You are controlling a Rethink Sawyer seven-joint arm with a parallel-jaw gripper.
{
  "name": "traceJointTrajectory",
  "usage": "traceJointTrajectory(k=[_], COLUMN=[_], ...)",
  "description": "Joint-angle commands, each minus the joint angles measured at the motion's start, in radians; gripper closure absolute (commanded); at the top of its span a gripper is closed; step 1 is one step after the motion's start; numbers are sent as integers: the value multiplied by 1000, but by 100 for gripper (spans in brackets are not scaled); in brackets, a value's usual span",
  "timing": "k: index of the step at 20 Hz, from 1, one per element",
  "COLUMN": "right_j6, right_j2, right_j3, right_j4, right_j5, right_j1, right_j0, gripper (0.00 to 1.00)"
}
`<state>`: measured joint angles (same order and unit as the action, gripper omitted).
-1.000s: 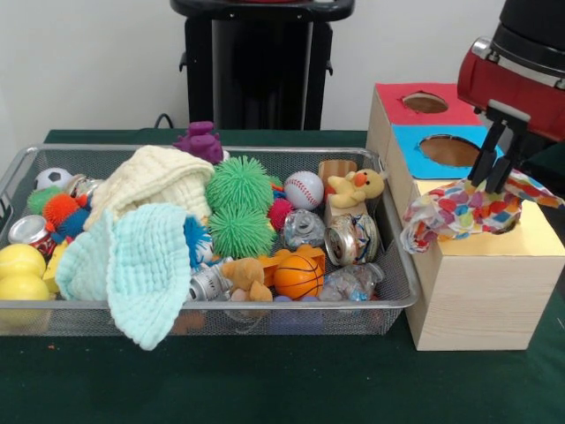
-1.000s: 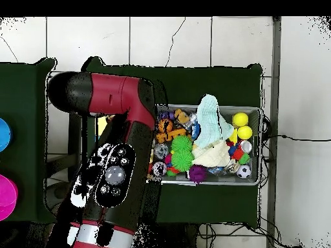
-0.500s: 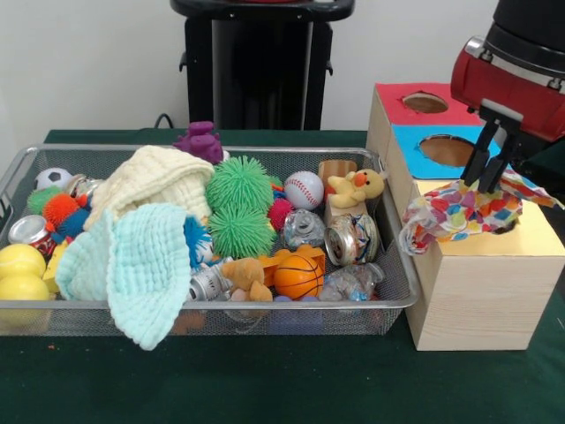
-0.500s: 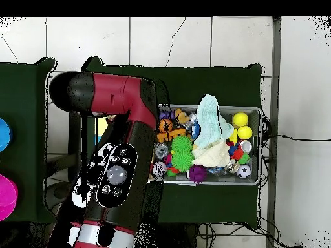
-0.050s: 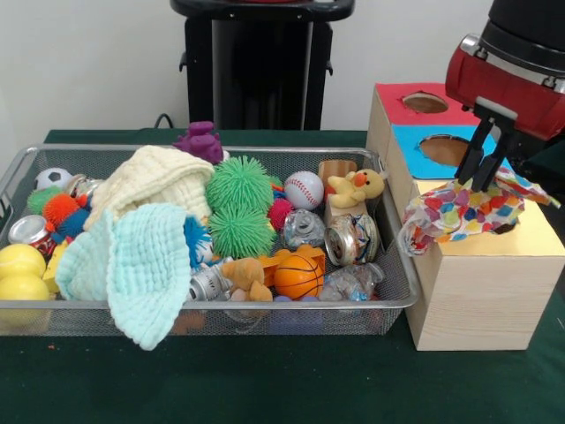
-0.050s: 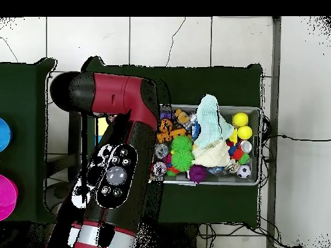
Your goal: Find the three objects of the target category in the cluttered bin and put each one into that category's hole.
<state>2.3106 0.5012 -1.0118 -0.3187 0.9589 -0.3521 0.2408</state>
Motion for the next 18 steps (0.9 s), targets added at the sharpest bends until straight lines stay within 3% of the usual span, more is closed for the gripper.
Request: traceJointTrajectory(k=[1,9,18], right_j6=[168,196,231], right_j2=[-26,-45,-103], right_j3=[-10,-56,-127], right_j4=[30,8,-66], right_j5=[52,22,2], right_j1=[37,34,29], right_j0=[-32,-13,-12], gripper=[100,100,100])
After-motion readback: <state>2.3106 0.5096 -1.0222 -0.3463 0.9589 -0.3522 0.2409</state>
